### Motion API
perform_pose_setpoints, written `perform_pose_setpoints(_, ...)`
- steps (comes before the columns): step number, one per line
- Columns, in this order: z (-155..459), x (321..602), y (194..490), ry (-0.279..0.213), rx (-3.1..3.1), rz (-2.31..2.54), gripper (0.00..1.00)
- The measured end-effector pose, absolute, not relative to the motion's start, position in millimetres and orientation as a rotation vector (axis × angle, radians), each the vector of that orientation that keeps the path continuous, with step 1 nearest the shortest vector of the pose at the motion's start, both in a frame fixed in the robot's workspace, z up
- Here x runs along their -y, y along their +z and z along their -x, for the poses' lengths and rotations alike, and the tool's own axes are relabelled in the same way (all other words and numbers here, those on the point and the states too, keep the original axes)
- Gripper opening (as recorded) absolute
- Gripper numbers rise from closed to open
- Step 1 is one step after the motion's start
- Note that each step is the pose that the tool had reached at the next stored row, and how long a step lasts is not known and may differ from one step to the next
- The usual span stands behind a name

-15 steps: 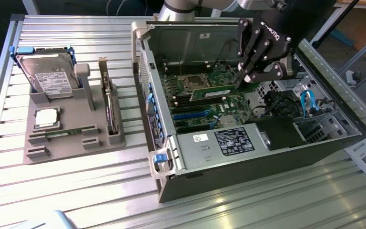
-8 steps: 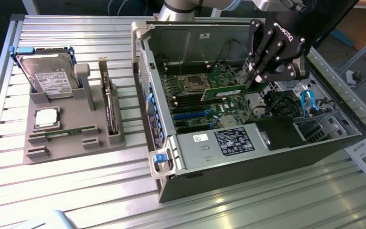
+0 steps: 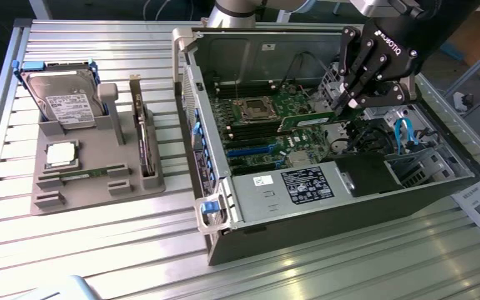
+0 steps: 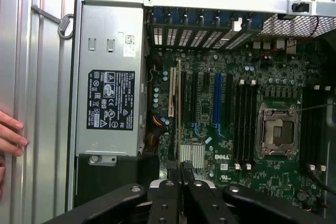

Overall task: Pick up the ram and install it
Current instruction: 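Pick up the ram and move it above insertion slot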

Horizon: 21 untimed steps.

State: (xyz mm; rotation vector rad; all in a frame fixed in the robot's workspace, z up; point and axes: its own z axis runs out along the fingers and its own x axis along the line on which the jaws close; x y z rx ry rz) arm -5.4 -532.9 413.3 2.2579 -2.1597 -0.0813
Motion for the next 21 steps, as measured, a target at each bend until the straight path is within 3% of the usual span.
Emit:
perform_pose_setpoints(9, 5.2, 531.7, 413.1, -0.081, 2.16, -2.258, 0.12)
perform_pose_setpoints(21, 5.3, 507.3, 410.2, -0.081, 2.16, -2.258, 0.12)
